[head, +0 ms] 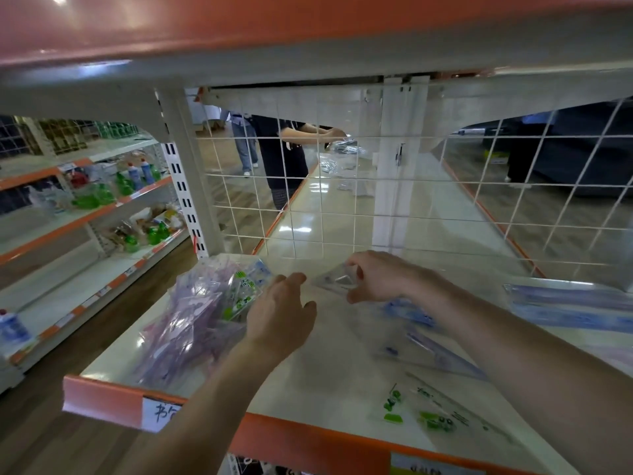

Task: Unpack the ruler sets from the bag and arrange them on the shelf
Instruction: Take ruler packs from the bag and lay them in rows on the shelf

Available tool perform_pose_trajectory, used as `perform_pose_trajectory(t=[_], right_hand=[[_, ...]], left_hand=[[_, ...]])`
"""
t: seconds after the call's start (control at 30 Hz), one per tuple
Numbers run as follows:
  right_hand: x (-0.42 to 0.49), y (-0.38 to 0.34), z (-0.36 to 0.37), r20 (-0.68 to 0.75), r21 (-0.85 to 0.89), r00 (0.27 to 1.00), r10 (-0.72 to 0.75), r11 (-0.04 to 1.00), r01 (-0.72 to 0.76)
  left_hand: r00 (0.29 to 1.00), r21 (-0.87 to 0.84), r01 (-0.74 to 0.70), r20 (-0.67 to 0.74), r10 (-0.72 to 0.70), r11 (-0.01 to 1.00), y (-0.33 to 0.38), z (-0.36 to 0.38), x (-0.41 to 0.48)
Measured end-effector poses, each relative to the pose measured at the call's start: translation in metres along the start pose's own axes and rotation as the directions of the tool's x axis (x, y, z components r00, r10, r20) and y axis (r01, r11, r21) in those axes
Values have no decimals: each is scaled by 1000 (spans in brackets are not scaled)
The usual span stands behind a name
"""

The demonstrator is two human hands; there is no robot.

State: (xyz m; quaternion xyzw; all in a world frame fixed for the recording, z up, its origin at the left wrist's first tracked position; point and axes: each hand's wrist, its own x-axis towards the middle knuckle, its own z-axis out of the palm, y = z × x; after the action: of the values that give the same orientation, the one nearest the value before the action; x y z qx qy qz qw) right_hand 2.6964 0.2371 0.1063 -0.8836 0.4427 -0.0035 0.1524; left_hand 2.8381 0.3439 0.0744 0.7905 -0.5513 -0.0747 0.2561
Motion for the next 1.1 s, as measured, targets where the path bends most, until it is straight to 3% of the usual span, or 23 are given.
perform_pose_trajectory(t=[0.2, 0.47, 0.73, 0.9, 1.1], right_hand=[[33, 0, -4, 13, -103, 998, 63, 993, -61], [48, 6, 1, 48, -80, 996, 79, 994, -75], [44, 6, 5, -42, -200, 998, 57, 978, -64], [27, -18, 3, -96, -24, 991, -95, 995, 93], [23, -61, 14, -115, 281, 981, -155, 942, 182]], left_hand=[[999, 119, -33, -38, 38, 992, -7, -10, -4], [1000, 167, -2, 8, 0, 986, -18, -13, -5], [1000, 198, -1, -27, 7, 980, -20, -20, -8], [997, 174, 52, -64, -41, 983, -33, -33, -13], [987, 197, 135, -109, -115, 971, -53, -52, -25]])
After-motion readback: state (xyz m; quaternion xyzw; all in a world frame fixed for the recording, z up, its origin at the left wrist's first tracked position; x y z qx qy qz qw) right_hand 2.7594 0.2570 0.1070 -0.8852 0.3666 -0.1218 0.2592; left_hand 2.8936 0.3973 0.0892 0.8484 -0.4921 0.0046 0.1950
